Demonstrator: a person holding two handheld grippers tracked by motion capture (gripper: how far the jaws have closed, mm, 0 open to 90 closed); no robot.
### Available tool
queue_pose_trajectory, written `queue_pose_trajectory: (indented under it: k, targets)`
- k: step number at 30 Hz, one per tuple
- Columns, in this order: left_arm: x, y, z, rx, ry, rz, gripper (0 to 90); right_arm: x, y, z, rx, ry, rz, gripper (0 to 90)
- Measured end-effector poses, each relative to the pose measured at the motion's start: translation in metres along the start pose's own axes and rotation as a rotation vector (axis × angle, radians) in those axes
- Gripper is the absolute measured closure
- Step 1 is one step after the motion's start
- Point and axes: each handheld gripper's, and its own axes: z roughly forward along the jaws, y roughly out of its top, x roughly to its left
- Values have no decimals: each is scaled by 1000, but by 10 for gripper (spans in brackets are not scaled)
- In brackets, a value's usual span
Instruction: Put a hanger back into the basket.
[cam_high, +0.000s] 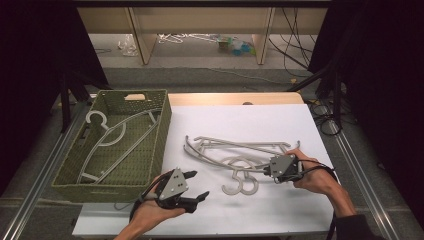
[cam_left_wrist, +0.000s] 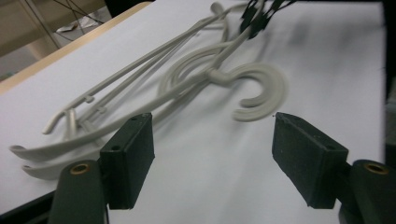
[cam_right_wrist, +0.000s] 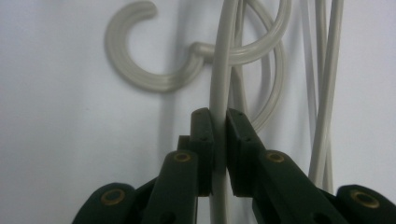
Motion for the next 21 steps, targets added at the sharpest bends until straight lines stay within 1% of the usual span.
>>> queue_pose_trajectory:
  k: [1,2,3,4,6,7,8,9,10,11,12,13,14,15,16,17,18,19,20,21]
  targets:
    - [3,1,4,1,15,1,311,0,1,-4,-2,-5,-3,825]
    - [3,1,4,1,15,1,316,0,1,-4,-2,-5,-3,825]
    - [9,4,10,11,28,11,316,0,2,-5,-7,-1,-3,826]
    - [11,5,14,15,30,18,325,1,3,-10,-14,-1,3,826]
    - [16,9,24,28,40,46,334,1,4,-12,-12,-3,-2,826]
    - [17,12,28,32,44,52,336,1,5,-13,-17,7,-8,826]
    - [18,14,33,35,36,66,339,1,6,-14,-16,2,-14,826]
    - [19,19,41,67,27,132,355,2,8,-17,-11,2,-14,826]
    - [19,19,41,67,27,132,355,2,8,-17,-11,2,-14,826]
    - [18,22,48,93,43,183,355,2,8,-17,-10,2,-15,826]
    - [18,24,53,95,31,181,357,2,10,-18,-11,8,-14,826]
    - [18,25,58,106,12,191,363,2,11,-19,-7,7,-9,826]
    - [17,26,62,116,21,220,376,3,12,-19,-6,9,-13,826]
    - [17,26,69,144,29,267,380,3,13,-21,-5,15,-11,826]
    - [17,26,69,144,29,267,383,3,13,-21,-5,15,-11,826]
    - [18,26,74,150,18,267,383,3,13,-21,-5,14,-13,826]
    - [18,25,78,154,21,284,399,3,15,-23,3,-1,-12,826]
    - [18,25,78,154,21,284,402,3,15,-23,3,-1,-12,826]
    - [18,24,82,162,23,297,402,3,15,-24,-1,5,-10,825]
    - [18,23,85,164,18,300,406,2,16,-25,-8,5,-10,825]
